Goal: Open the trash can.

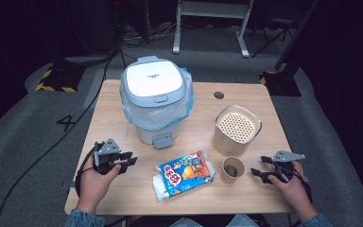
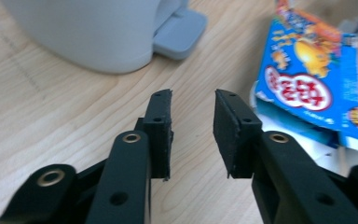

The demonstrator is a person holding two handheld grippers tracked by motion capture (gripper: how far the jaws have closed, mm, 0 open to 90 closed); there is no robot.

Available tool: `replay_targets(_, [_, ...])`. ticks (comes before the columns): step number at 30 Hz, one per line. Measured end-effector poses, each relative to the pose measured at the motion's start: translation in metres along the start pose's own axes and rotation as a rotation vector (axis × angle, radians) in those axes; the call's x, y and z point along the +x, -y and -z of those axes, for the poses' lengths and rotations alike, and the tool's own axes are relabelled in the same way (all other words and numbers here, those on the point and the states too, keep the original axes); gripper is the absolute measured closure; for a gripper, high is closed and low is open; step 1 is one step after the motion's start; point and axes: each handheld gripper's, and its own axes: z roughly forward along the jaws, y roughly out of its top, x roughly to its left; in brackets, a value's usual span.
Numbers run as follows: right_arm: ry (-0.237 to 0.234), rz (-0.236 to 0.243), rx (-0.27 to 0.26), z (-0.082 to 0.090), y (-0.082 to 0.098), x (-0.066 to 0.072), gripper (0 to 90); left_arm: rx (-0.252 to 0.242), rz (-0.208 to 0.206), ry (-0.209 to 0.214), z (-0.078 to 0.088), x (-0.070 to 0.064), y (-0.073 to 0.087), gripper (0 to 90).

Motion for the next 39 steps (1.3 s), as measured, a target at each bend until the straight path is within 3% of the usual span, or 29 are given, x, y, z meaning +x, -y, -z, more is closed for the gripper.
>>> replay_targets(3, [-0.001,0.001,0.0,0.0,0.0,0.0,26.1,-0.013,-0.008,0.042,0.005,0.002,-0.007,77.8])
replay_targets(15, [-0.001,0.001,0.0,0.0,0.0,0.0,26.1,-0.099,-0.058,0.117,0.022,0.008,-0.042,86.7])
replay_targets(24, [-0.001,0.001,0.0,0.0,0.0,0.0,26.1,-0.138,-0.105,0.143,0.034,0.009,-0.082,88.8])
replay_targets(28, [-0.001,0.002,0.0,0.0,0.0,0.0,26.1,-0.152,-0.11,0.15,0.035,0.01,-0.093,88.8])
replay_targets(39, [-0.001,0.001,0.0,0.0,0.0,0.0,26.1,-0.173,-0.176,0.176,0.041,0.012,-0.131,89.1])
